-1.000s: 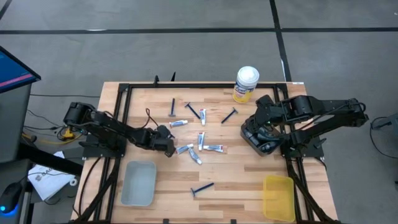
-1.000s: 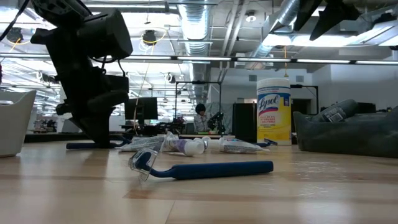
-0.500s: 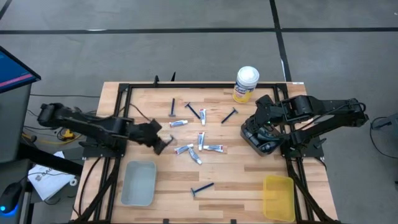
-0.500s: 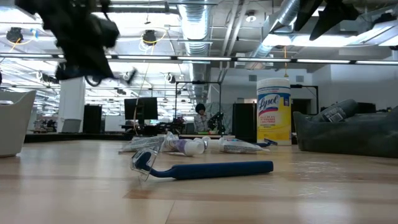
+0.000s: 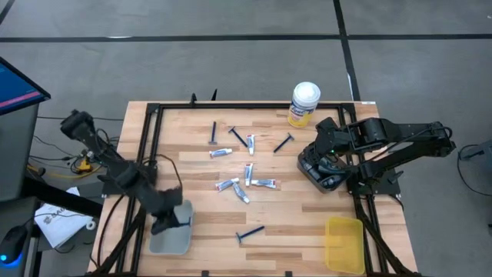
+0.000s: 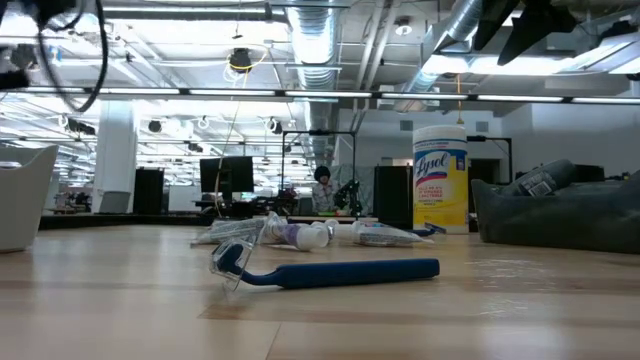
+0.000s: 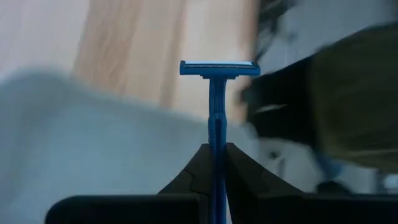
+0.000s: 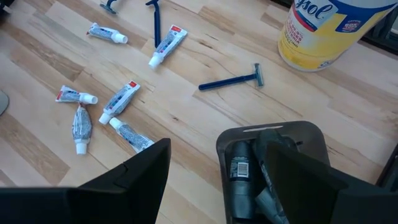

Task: Pick & Place Travel size toiletries
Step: Put the blue razor into the gray bin

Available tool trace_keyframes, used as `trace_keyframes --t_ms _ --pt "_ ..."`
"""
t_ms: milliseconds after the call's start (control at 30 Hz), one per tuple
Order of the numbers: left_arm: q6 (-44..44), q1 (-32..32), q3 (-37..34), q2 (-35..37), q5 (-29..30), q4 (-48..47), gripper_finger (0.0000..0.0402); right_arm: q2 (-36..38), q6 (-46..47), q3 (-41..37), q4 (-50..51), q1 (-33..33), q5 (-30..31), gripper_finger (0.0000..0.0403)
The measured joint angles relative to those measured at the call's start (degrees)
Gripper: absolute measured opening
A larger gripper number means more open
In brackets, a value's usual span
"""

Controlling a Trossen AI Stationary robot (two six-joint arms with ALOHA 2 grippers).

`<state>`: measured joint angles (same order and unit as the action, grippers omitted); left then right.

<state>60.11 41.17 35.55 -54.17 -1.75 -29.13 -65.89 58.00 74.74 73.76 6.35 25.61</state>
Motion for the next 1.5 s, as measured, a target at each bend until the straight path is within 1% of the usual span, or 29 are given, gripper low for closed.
trace_keyframes --t_ms 100,167,300,467,567,633,700,867,1000,1067,1133,1233,1300,1367,1433,1500 --pt "1.76 3.37 0.0 -4.42 0.44 -2.9 0.0011 0.0 -0.02 0.0 0.02 0.0 -0.01 0.0253" --pt "2.2 4.97 0.0 -7.15 0.49 -3.14 0.0012 0.0 -0.04 0.0 0.02 -0.06 -0.01 0.0253" --pt "2.31 6.05 0.0 -10.88 0.43 -3.09 0.0012 0.0 -0.04 0.0 0.02 -0.68 -0.03 0.0253" --pt "2.36 5.61 0.0 -11.48 0.6 -3.07 0.002 0.0 -0.07 0.0 0.0 -2.17 -0.05 0.0253" --pt "2.94 5.08 0.0 -11.48 0.76 -3.05 0.0034 0.0 -0.09 0.0 -0.02 -2.82 -0.07 0.0253" --pt "1.7 5.07 0.0 -11.48 0.72 -2.95 0.0052 0.0 -0.09 0.0 0.0 -2.95 -0.07 0.0253" --pt "0.07 5.07 0.0 -11.47 0.01 -2.92 0.0078 0.0 -0.09 0.0 -0.02 -3.11 -0.15 0.0253" --pt "-1.25 4.96 0.04 -10.7 -1.24 -3.0 0.0165 0.0 -0.07 0.0 -0.04 -3.08 -0.22 0.0253" --pt "0.18 4.14 0.04 -8.55 -1.04 -2.94 0.0227 0.0 -0.04 0.0 -0.07 -3.08 -0.22 0.0253" --pt "0.2 2.44 0.04 -6.39 -0.22 -2.9 0.0243 0.0 -0.02 0.0 -0.07 -3.08 -0.25 0.0253" --pt "-1.35 -0.09 0.04 -3.16 1.7 -2.69 0.0248 0.0 0.0 0.0 -0.09 -3.08 -0.31 0.0253" --pt "-7.74 -5.57 0.04 2.2 5.42 -1.29 0.0244 0.0 0.04 0.0 -0.08 -3.08 -0.59 0.0253" --pt "-13.96 -9.79 0.05 5.85 9.64 0.26 0.0239 0.0 0.04 0.0 -0.08 -3.08 -0.71 0.0253" --pt "-20.96 -14.58 0.09 8.51 15.08 1.66 0.0234 0.0 0.04 0.0 -0.09 -3.07 -0.75 0.0253" --pt "-26.65 -20.22 0.09 9.66 19.75 2.84 0.0233 -0.01 0.04 0.0 -0.09 -3.08 -0.75 0.0253" --pt "-29.32 -27.29 0.09 9.23 22.86 3.57 0.0235 0.0 0.04 0.0 -0.09 -3.08 -0.75 0.0253"
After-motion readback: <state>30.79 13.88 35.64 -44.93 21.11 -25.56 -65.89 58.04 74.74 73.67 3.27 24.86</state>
